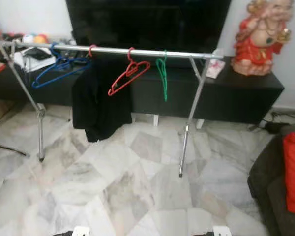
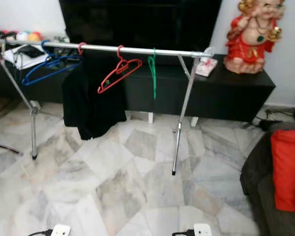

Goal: Hang hanger

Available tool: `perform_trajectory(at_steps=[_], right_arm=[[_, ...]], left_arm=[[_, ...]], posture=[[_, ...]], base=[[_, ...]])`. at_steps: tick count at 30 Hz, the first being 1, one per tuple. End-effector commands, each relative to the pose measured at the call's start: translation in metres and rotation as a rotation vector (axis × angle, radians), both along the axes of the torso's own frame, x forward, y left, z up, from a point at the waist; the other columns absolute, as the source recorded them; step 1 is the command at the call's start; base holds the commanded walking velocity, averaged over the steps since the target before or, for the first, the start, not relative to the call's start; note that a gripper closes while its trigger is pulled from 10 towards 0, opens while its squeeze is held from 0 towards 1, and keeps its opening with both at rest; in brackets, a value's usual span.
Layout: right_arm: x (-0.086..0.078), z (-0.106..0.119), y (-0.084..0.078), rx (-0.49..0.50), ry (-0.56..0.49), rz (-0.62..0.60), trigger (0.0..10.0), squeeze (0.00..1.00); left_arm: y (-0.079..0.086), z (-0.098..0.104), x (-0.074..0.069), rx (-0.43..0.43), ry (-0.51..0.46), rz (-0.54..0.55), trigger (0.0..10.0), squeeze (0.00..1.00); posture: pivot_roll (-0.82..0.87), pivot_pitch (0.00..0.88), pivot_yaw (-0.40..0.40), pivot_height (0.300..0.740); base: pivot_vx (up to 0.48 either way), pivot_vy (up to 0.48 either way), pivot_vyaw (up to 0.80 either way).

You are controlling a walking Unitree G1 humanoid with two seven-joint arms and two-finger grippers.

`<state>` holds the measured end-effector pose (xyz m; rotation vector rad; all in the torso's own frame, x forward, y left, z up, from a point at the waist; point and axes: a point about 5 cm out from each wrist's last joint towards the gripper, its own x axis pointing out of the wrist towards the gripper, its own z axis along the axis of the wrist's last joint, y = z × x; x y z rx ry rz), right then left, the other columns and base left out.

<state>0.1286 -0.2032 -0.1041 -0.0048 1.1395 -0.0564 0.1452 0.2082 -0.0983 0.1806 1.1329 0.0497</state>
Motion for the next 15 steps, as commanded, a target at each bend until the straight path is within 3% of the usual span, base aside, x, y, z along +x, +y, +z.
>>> perform_trajectory(at_steps=[1, 4, 15], right_arm=[[-0.008, -0.002, -0.0033, -0.002, 0.022, -0.021, 10.0, 0.0], [-0.0082, -0.0021, -0.0032, -0.001, 0.023, -0.024, 10.0, 0.0], [-0.0078, -0.002, -0.0036, -0.016, 0.028, -0.016, 10.0, 0.0]], left_arm=[[-0.0015, -0.0004, -0.0003, -0.005, 0.007, -0.006, 10.0, 0.0], [-0.0013, -0.0004, -0.0002, -0.005, 0.007, -0.007, 10.0, 0.0], [-0.0008, 0.0002, 0.001, 0.002, 0.001, -0.022, 10.0, 0.0]], posture=[[-0.12, 0.0, 0.009, 0.74], [-0.12, 0.0, 0.009, 0.74], [-0.12, 0.0, 0.011, 0.74]], base=[[0.0, 0.315, 0.0], [0.0, 0.31, 0.0], [0.0, 0.0, -0.55]])
